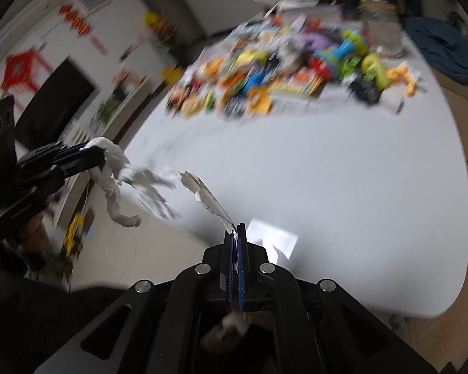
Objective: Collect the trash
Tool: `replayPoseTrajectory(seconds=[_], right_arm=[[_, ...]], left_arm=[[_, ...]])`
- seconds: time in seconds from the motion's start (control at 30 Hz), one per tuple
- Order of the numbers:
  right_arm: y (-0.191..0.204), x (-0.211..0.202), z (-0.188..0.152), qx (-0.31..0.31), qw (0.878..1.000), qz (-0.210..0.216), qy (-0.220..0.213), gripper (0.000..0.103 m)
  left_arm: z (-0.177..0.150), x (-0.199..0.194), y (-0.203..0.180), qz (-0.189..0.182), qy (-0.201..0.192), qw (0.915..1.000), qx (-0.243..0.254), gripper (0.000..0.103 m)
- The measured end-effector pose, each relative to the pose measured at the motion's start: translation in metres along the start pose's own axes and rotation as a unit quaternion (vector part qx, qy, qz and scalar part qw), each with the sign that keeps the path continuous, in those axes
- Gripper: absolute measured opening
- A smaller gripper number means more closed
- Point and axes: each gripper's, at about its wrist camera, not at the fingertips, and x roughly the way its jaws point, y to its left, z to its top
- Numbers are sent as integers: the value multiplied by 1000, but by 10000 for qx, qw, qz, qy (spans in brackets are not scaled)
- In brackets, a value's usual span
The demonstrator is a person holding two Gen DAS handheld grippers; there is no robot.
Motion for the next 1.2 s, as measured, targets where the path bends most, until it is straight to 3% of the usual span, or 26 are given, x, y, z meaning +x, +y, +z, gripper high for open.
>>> replayPoseTrajectory(seconds=[0.1,0.17,0.2,0.27,0.37,0.47,0.6,0.67,0.7,0.83,0.9,0.97,1.13,1.2], right_arm=[[-1,23,-26,-67,9984,99,560,2],[-5,41,-37,-97,9966,104,815,7],[-8,52,-42,-115,9958,56,903,9],[-18,81,-52,-81,9921,17,1251,40],[-27,107,-62,-104,9872,-175,1584,42],[-26,94,-53,-71,9891,-131,1467,41],[-16,57,2,-172,9975,-95,672,42],[-16,55,36,-162,9992,-136,344,48],[-18,61,62,-141,9994,-285,119,49],[-29,104,143,177,9972,-592,-431,50],[-32,133,187,242,9949,-807,-555,51],[-27,155,209,165,9934,-994,-545,51],[-17,204,241,-246,9874,-1539,-256,51],[-22,220,238,-329,9842,-1732,-187,46]], left_arm=[[-29,16,-10,-144,481,9987,-24,13],[-48,36,-15,-120,747,9971,102,23],[-55,45,-14,-92,852,9962,122,40],[-74,71,-9,-125,1139,9934,86,69],[-94,102,4,-199,1535,9879,-114,70],[-100,111,18,-212,1731,9843,-280,70],[-75,89,39,-135,1315,9905,-385,70],[-53,81,55,8,1023,9937,-467,75],[-44,79,64,108,887,9947,-504,81],[-13,89,96,559,548,9950,-613,83],[-1,103,116,653,503,9933,-808,83],[9,116,133,688,492,9917,-968,83],[23,138,150,758,417,9927,-841,83],[29,150,154,754,435,9925,-859,83]])
